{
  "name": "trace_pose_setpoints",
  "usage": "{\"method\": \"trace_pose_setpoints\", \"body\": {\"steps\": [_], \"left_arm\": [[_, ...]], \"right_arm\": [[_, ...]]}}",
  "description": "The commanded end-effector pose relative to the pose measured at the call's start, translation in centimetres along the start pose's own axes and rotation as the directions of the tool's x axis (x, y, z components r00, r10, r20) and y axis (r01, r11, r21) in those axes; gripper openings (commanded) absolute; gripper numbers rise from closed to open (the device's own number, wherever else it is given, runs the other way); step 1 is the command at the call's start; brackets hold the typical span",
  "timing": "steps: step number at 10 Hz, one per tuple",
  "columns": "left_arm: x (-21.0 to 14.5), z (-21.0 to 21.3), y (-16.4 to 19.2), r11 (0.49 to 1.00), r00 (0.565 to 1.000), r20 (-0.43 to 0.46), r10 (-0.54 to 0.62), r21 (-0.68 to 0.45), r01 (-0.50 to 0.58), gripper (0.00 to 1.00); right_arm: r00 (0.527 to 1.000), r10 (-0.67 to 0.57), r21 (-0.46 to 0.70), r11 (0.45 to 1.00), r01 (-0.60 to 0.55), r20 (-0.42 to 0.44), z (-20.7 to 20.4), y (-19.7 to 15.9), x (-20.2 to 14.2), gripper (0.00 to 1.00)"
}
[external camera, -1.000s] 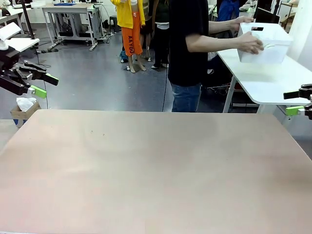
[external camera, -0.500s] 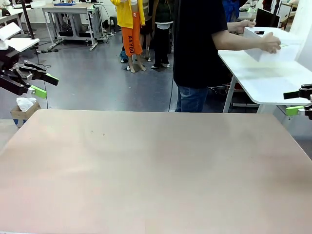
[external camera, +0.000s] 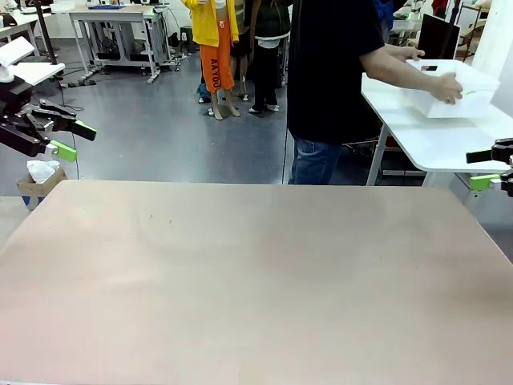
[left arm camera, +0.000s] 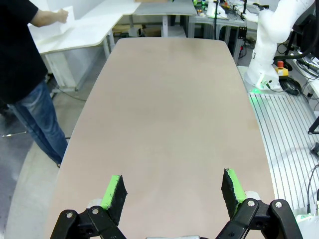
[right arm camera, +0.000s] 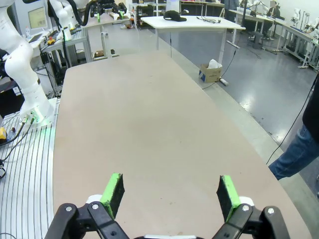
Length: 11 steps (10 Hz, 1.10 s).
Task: Stack the cups and store them in the basket.
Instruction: Place the stack of Reusable plastic cups into the Pantry Basket.
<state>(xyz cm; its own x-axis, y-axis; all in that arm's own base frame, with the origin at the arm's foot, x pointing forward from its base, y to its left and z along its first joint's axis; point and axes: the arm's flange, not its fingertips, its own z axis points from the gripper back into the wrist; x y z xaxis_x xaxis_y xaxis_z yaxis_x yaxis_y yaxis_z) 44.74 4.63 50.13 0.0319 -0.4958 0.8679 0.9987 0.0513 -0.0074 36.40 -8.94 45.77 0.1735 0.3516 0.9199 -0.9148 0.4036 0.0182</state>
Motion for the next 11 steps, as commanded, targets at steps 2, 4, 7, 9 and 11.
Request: {"method": "trace_pose_setpoints", "body": {"steps": [2,4,7,9,11], "left_arm": [[0.44,0.14,-0.27,1.0,1.0,0.012,0.012,-0.001,-0.012,1.0],[0.44,0.14,-0.27,1.0,1.0,0.012,0.012,-0.001,-0.012,1.0],[0.44,0.14,-0.27,1.0,1.0,0.012,0.012,-0.001,-0.012,1.0],[0.44,0.14,-0.27,1.0,1.0,0.012,0.012,-0.001,-0.012,1.0],[0.44,0.14,-0.27,1.0,1.0,0.012,0.012,-0.001,-0.012,1.0]], "right_arm": [[1.0,0.007,-0.006,1.0,-0.007,0.008,0.03,-0.23,0.22,1.0],[1.0,0.007,-0.006,1.0,-0.007,0.008,0.03,-0.23,0.22,1.0],[1.0,0.007,-0.006,1.0,-0.007,0.008,0.03,-0.23,0.22,1.0],[1.0,0.007,-0.006,1.0,-0.007,0.008,0.03,-0.23,0.22,1.0],[1.0,0.007,-0.006,1.0,-0.007,0.008,0.03,-0.23,0.22,1.0]]}}
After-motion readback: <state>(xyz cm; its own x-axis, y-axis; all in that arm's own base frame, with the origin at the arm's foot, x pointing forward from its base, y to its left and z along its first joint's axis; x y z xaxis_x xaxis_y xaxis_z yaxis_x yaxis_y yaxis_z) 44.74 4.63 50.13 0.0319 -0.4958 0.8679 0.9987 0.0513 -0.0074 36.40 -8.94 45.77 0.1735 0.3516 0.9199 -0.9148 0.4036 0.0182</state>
